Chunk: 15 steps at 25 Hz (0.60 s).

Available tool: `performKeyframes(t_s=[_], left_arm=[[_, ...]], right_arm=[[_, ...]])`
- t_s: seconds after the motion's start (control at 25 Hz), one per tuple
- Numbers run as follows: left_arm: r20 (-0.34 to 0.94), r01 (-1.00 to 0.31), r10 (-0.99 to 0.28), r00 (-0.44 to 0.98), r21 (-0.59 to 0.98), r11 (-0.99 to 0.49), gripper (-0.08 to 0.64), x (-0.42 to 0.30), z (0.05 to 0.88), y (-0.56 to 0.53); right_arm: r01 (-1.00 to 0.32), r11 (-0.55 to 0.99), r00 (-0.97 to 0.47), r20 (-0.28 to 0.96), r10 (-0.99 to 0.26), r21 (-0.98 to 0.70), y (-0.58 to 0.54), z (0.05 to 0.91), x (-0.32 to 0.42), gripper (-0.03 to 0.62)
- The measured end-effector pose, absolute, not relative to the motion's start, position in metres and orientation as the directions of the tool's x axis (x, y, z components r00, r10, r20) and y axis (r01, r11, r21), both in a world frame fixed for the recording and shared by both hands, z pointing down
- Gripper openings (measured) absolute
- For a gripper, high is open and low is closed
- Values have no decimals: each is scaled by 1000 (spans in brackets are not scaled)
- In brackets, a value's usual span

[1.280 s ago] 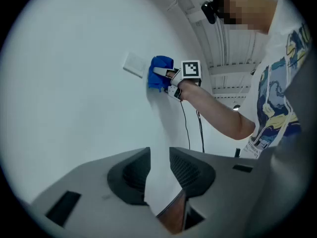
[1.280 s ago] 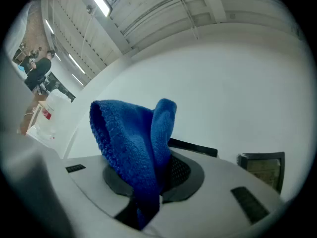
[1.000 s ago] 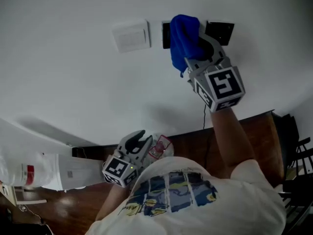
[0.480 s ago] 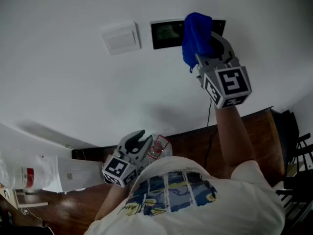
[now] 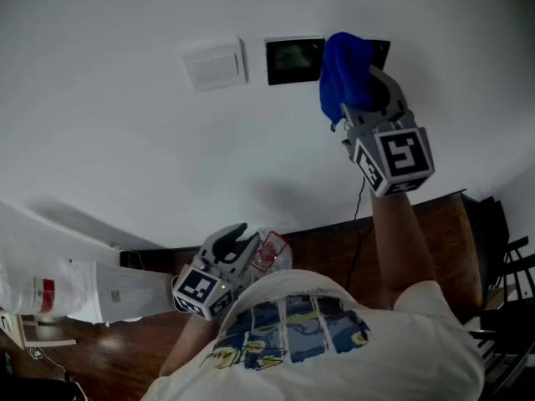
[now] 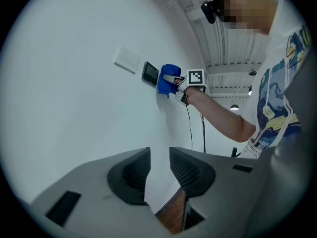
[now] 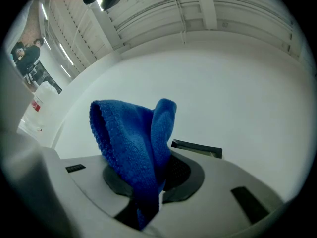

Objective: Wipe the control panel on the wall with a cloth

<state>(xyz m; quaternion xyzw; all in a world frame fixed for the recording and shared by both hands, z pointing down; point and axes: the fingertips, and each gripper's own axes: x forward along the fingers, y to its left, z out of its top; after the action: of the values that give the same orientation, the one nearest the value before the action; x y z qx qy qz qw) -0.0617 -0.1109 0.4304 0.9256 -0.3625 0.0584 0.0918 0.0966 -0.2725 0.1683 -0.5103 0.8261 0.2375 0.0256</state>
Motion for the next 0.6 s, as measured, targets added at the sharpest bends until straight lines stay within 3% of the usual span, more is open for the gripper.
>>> performKeyframes(t_s=[0.6], left_arm=[[182,-704,-682,708,115,-701,97,-100,434,-90]], right_arm=[[-764,511,-621,-233,-749,394,-234,185,-1,98]])
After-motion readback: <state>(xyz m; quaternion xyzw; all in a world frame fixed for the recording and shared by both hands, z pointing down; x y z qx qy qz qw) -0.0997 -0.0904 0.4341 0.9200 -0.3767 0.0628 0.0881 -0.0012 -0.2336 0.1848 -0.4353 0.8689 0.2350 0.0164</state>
